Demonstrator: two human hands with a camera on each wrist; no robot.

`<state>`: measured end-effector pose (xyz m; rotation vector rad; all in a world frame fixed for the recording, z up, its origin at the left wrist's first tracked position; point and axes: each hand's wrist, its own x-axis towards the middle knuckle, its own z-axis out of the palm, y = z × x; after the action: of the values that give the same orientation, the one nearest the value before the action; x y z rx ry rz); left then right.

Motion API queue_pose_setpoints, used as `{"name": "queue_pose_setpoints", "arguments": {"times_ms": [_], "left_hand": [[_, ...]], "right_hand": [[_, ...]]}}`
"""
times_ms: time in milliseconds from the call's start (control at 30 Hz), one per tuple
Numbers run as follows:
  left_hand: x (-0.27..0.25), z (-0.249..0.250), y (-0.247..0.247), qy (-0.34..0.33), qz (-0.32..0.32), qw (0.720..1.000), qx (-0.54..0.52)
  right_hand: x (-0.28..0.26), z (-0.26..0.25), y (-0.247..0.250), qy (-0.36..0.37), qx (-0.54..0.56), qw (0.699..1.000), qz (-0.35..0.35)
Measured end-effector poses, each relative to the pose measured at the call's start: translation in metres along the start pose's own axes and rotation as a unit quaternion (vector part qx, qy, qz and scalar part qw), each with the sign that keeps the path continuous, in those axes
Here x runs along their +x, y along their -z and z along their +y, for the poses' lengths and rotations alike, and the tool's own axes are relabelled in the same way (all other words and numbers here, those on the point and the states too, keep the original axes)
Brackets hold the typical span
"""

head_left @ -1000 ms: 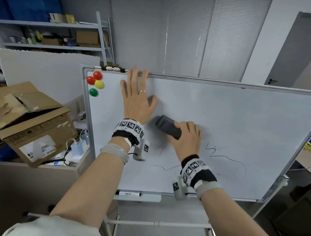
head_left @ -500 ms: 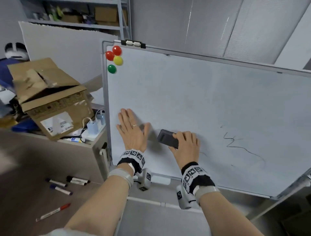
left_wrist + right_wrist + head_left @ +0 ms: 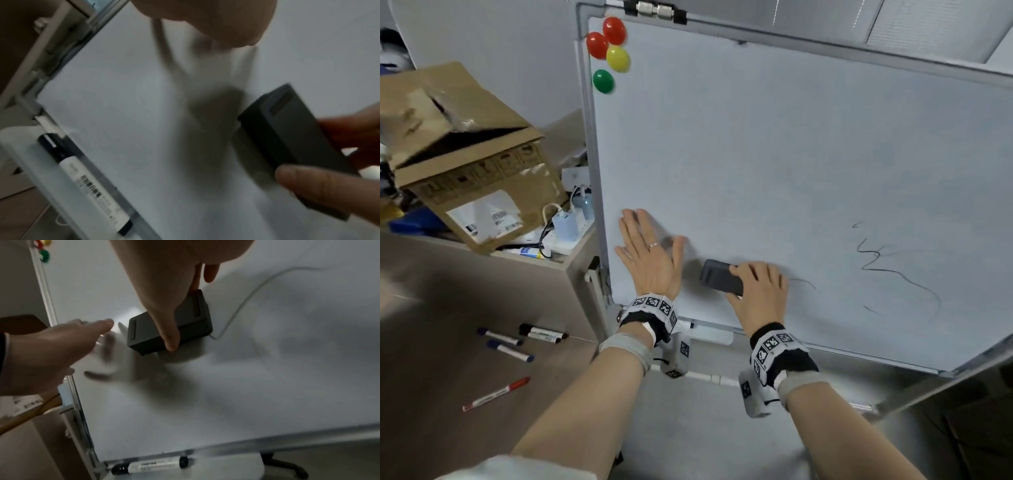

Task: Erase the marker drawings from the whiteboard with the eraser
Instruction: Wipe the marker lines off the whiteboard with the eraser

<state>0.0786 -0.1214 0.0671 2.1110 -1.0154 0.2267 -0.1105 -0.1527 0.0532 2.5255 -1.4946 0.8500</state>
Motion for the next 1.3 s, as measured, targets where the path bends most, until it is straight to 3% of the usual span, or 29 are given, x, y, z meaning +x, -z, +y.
{"name": "queue_pose_setpoints", "arguments": {"times_ms": [67,267,400,500,567,667,733,933,1100,1300], "left_hand": [[-0.006,-0.008,-0.004,0.014,-0.002,1.000,0.012],[-0.029,-0.026,-0.020,0.044,-0.020,0.999,-0.004],[-0.041,-0.034,-0.024,0.054,-0.002,0.999,-0.008],[-0.050,-0.042,-0.027,0.144,0.009,0.989,-0.025],[-0.058,-0.050,-0.032,0.207,-0.045,0.977,-0.002],[-0.073,-0.063,-0.043,0.258,-0.200,0.944,0.054],[-0.082,-0.067,-0.049,0.287,-0.258,0.921,0.053],[-0.091,-0.065,-0.056,0.239,-0.322,0.911,0.091],[-0.098,-0.065,-0.052,0.199,-0.325,0.917,0.113],[-0.105,-0.065,-0.056,0.186,-0.326,0.919,0.119]], "right_hand": [[-0.006,0.002,-0.006,-0.007,-0.006,1.000,-0.011],[0.011,-0.004,0.006,-0.005,0.017,0.994,0.111],[-0.013,-0.001,-0.011,-0.005,0.010,0.999,0.047],[-0.030,0.000,-0.022,-0.035,0.022,0.999,0.001],[-0.031,0.000,-0.023,-0.039,0.028,0.999,-0.007],[-0.032,0.001,-0.022,-0.033,0.026,0.999,-0.003],[-0.034,0.004,-0.023,-0.036,0.032,0.999,0.009],[-0.038,0.009,-0.021,-0.026,0.031,0.999,0.025],[-0.039,0.012,-0.017,-0.017,0.034,0.995,0.097],[-0.056,0.023,-0.026,-0.032,-0.014,0.999,-0.018]]}}
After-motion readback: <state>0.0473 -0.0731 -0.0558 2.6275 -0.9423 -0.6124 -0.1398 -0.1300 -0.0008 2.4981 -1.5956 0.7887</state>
